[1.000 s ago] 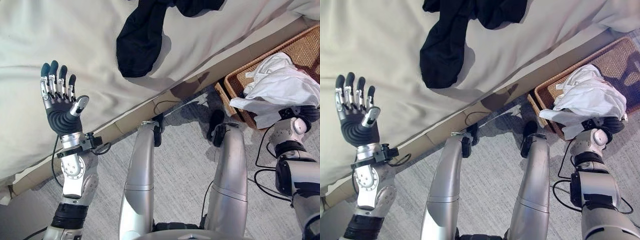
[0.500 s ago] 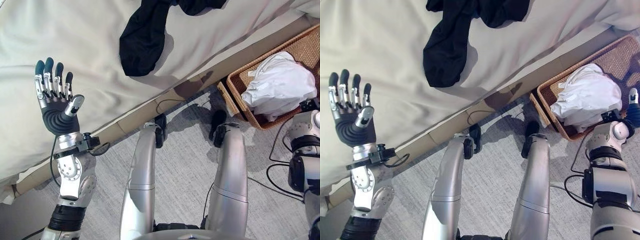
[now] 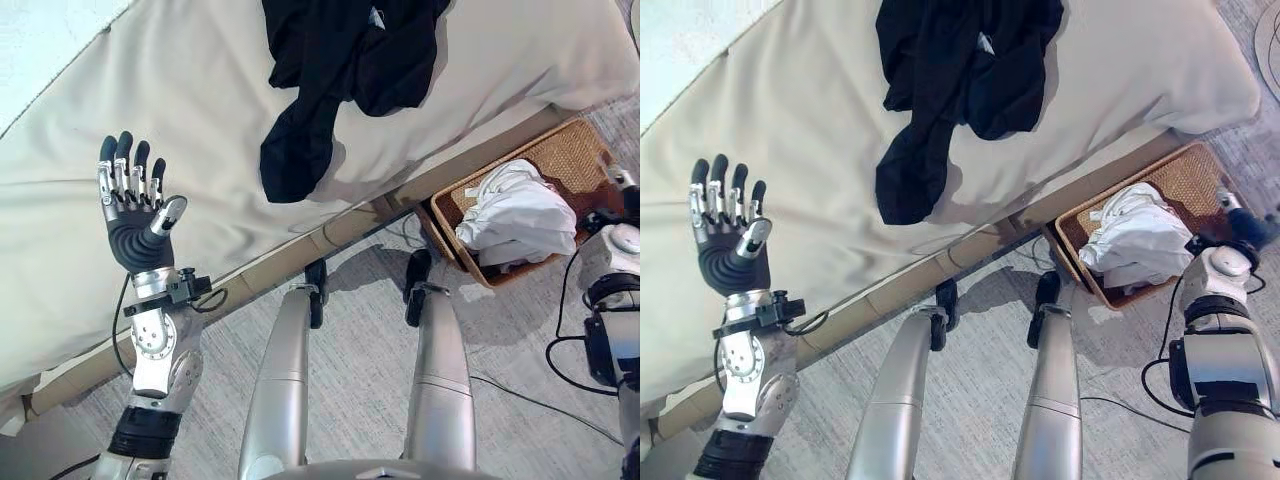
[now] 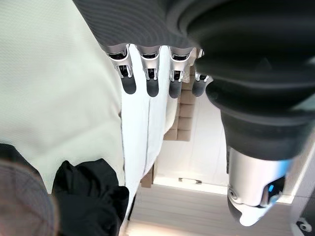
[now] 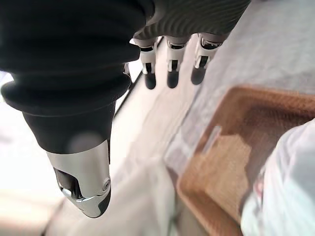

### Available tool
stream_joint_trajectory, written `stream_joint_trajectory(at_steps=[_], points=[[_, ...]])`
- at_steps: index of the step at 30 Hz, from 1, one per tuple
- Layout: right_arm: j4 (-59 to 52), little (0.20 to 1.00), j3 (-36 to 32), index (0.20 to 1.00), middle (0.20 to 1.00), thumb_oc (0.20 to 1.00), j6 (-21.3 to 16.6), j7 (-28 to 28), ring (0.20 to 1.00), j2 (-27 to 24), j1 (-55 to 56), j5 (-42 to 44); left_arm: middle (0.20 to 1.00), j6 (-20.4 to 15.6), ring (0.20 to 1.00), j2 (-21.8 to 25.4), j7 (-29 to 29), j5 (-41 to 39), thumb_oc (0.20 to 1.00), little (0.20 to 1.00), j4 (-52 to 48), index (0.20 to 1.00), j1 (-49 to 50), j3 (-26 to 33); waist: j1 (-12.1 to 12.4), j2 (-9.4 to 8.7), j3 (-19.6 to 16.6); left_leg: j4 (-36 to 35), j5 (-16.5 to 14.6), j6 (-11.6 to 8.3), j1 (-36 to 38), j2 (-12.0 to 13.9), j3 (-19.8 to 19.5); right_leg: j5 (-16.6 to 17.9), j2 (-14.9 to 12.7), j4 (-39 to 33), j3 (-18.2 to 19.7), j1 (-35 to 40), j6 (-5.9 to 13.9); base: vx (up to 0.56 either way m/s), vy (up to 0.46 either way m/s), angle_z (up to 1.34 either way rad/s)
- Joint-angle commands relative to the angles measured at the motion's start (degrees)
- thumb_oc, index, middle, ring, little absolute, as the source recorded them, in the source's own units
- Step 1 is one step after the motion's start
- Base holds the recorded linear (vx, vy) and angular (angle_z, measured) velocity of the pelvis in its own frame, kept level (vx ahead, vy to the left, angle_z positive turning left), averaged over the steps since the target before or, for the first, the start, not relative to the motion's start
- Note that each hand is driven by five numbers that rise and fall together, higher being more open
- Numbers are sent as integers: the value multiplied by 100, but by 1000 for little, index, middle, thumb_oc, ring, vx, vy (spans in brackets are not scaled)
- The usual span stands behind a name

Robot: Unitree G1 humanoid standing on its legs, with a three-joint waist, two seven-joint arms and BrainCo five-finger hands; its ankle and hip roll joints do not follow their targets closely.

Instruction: Pick up clothes into the bucket

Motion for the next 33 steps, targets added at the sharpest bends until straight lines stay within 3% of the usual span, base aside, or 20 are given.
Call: stream_joint_trajectory(at_steps=[1,2,3,8,11,15,16,17,23,28,29,30,31,32,33], points=[[-345,1000,287,1000,1000,1000,-191,-165,1000,379,338,-571,1000,-173,1000,-57,139,398,1000,1000,128,1000,-127,318,-128,-29,-92,-1404,912,-104,243,172,-10,435,-22,-772,-147,436,132,0,0,0],[-356,1000,283,1000,1000,1000,-184,-175,1000,384,353,-581,1000,-173,1000,-57,145,404,1000,1000,135,1000,-125,312,-127,-32,-112,-1395,744,-140,332,170,-45,273,-13,-735,-129,514,173,0,0,0],[-956,1000,339,1000,1000,1000,-252,-326,1000,577,726,-1011,1000,-150,1000,-106,230,528,1000,1000,313,1000,-218,355,-204,-66,-105,-1719,1002,-128,587,196,-45,517,-16,-1081,-192,783,154,0,0,0],[-2674,1000,-56,1000,1000,1000,-554,-642,1000,965,1829,-1519,1000,-197,1000,-198,384,753,1000,1000,763,1000,-360,330,-317,-123,-61,-2213,1114,-153,1366,194,-137,634,-15,-1586,-321,1599,212,39,-11,-4],[-3225,1000,-371,1000,1000,1000,-831,-543,1000,1332,2312,-1299,1000,-181,1000,-245,420,829,1000,1000,990,1000,-414,246,-332,-169,-23,-2390,1129,-164,1797,197,-181,655,-26,-1817,-411,2093,230,70,-30,0],[-4051,1000,-661,1000,1000,1000,-1205,299,1000,2082,3097,-371,1000,48,1000,-392,61,643,1000,1000,1810,1000,-270,111,-345,-350,10,-2652,1047,-218,3080,278,-238,705,-18,-2576,-706,3710,263,126,-41,2],[-4053,1000,-665,1000,1000,1000,-1205,305,1000,2084,3099,-367,1000,46,1000,-388,56,638,1000,1000,1813,1000,-272,110,-349,-350,21,-2684,1085,-215,3096,274,-243,742,-18,-2617,-716,3733,262,205,-39,11],[-4111,1000,-737,1000,1000,1000,-1234,543,1000,2194,3305,-160,1000,156,1000,-425,-123,650,1000,1000,2134,1000,-160,29,-351,-402,13,-2595,967,-239,3469,275,-187,771,-83,-2841,-836,4326,299,98,-4,12],[-4347,1000,-688,1000,1000,1000,-1024,935,1000,2325,3849,-225,1000,306,1000,-311,-601,868,1000,1000,2436,1000,535,242,-261,-466,-341,-3099,837,-117,4557,169,-128,1095,-156,-3369,-837,5292,446,191,92,10],[-4453,1000,-799,1000,1000,1000,-921,1132,1000,2402,4299,-292,1000,338,1000,-302,-837,847,1000,1000,2305,1000,954,510,-238,-487,-540,-3447,750,112,5181,-50,-127,1286,-285,-2983,-715,5483,578,174,141,-4],[-4490,1000,-861,1000,1000,1000,-901,1156,1000,2405,4406,-323,1000,347,1000,-308,-873,862,1000,1000,2261,1000,1025,579,-239,-469,-573,-3532,731,216,5354,-156,-117,1412,-337,-2597,-632,5449,594,208,295,9],[-4577,1000,-954,1000,1000,1000,-899,1226,1000,2434,4600,-309,1000,376,1000,-301,-924,963,1000,1000,2124,1000,1142,664,-293,-423,-587,-3560,673,378,5567,-278,-139,1823,-385,-1905,-440,5313,520,149,237,11],[-4581,1000,-953,1000,1000,1000,-898,1228,1000,2434,4607,-308,1000,381,1000,-302,-922,966,1000,1000,2115,1000,1151,665,-286,-435,-583,-3559,671,385,5574,-291,-127,1811,-397,-1873,-416,5298,528,152,262,16],[-4576,1000,-1028,1000,1000,1000,-923,1300,1000,2485,4723,-233,1000,361,1000,-211,-919,1129,1000,1000,2035,1000,1171,718,-364,-352,-531,-3539,642,520,5733,-332,-236,1904,-198,-1161,-103,5066,410,58,115,13],[-4574,1000,-1027,1000,1000,1000,-925,1304,1000,2483,4724,-230,1000,363,1000,-214,-916,1133,1000,1000,2030,1000,1175,718,-357,-360,-530,-3537,633,518,5737,-336,-226,1884,-201,-1126,-86,5048,408,91,131,15]])
